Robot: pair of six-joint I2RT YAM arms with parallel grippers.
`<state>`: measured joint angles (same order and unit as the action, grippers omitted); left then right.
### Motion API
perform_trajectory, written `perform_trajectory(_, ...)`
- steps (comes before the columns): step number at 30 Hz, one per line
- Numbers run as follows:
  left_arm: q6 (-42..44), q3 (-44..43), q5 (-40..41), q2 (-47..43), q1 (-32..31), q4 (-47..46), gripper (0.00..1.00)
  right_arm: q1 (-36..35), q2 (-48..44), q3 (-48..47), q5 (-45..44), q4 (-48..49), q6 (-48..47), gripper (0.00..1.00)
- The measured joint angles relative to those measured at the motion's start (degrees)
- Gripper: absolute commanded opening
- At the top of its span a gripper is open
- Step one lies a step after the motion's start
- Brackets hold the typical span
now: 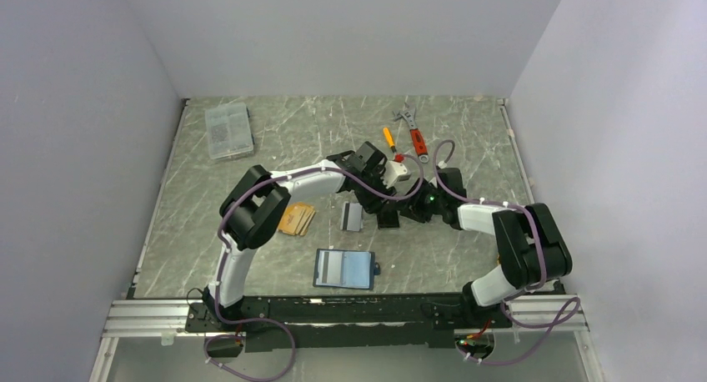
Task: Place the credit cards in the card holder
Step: Pick up the credit card from the center of the board.
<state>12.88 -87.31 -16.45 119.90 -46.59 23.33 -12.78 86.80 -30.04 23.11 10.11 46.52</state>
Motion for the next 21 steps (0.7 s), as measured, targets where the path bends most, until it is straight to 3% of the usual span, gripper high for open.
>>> perform_trajectory(21,2.05,-1.90,-0.22,1.60,-1.64,-0.87,0.49,0.72,-1.20,4.92,1.44,6.36,2.86,0.32)
